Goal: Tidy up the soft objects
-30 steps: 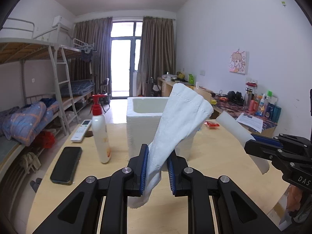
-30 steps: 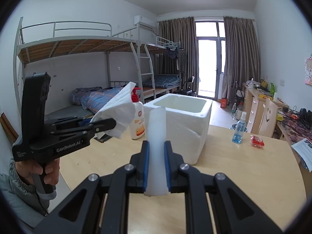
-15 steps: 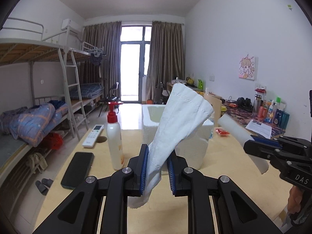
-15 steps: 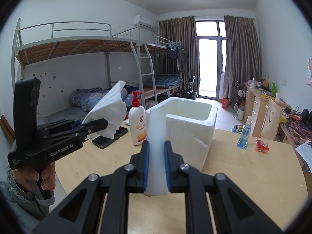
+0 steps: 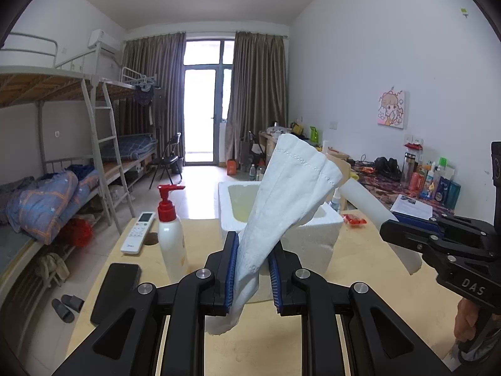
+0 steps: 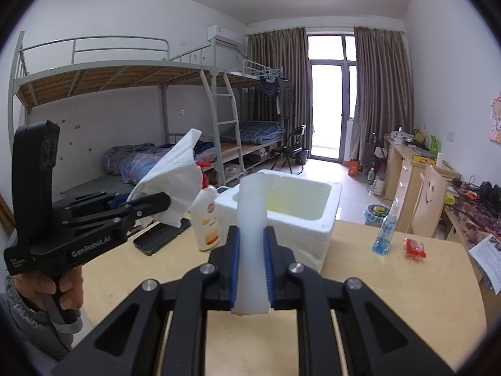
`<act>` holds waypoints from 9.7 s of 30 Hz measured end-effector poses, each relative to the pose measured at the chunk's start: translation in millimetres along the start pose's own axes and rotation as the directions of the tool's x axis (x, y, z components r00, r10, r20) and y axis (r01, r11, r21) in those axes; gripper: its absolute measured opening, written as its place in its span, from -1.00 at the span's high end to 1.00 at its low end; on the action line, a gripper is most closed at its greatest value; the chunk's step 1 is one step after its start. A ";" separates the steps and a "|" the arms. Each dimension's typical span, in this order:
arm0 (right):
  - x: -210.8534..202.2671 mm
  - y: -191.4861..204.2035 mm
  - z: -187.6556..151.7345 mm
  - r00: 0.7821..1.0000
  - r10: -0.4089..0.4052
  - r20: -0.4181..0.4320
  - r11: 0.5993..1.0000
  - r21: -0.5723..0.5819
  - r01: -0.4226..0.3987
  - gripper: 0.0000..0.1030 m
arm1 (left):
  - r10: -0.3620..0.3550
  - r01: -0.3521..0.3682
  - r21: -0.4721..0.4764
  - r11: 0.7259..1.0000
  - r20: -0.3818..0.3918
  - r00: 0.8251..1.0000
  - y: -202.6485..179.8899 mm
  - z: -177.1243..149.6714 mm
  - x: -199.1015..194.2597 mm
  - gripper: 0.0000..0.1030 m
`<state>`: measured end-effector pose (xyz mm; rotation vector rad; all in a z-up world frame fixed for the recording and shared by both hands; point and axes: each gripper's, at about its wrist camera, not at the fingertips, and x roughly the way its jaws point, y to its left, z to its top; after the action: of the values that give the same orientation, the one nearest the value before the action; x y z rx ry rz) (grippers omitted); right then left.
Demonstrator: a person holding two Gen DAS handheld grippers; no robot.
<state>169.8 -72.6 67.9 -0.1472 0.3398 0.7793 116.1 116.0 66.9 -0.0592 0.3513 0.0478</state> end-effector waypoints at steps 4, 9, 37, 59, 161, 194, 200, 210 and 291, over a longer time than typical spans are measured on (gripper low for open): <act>10.2 -5.9 4.5 1.000 -0.024 -0.011 1.000 0.007 0.024 0.65 | -0.003 0.003 0.000 1.000 -0.002 1.000 0.7 7.1 4.9 0.61; 19.0 -13.7 11.9 0.999 -0.037 -0.028 0.999 0.024 0.038 0.65 | -0.001 0.001 0.011 1.000 0.006 1.000 1.2 18.1 11.8 0.61; 87.3 -38.7 46.2 0.994 -0.067 -0.087 0.997 0.016 0.069 0.65 | 0.005 -0.004 0.035 0.999 -0.032 0.999 11.9 53.7 86.1 0.61; 137.6 -37.3 50.8 0.989 -0.010 -0.150 1.000 0.006 0.011 0.65 | 0.077 -0.076 0.026 0.997 -0.035 0.996 29.2 57.8 88.6 0.61; -31.6 -54.0 -0.1 0.964 -0.259 -0.052 0.956 0.125 0.264 -0.94 | 0.051 -0.048 0.076 0.996 -0.045 0.998 -32.5 56.0 88.2 -0.98; -107.2 11.5 -3.4 0.966 -0.238 0.106 0.969 0.095 0.228 -0.99 | 0.091 -0.101 0.061 0.993 0.142 0.986 -46.6 22.1 -84.5 -0.98; -117.2 20.6 -8.6 0.962 -0.244 0.121 0.968 0.086 0.235 -0.99 | 0.065 -0.076 0.066 0.995 0.163 0.984 -51.0 13.2 -106.4 -0.98; -133.9 39.2 -27.0 0.958 -0.253 0.138 0.967 0.078 0.244 -0.99 | 0.036 -0.052 0.091 0.995 0.179 0.983 -58.2 -14.0 -131.0 -0.98; -125.5 72.0 -133.9 0.915 -0.355 0.194 0.933 0.143 0.331 -0.99 | 0.041 -0.046 0.024 0.999 0.184 0.982 -42.2 -134.4 -131.6 -0.98</act>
<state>3.0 -139.1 -13.5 -0.0180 0.1403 0.4206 -51.0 60.2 -11.5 -0.0186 0.1686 0.0908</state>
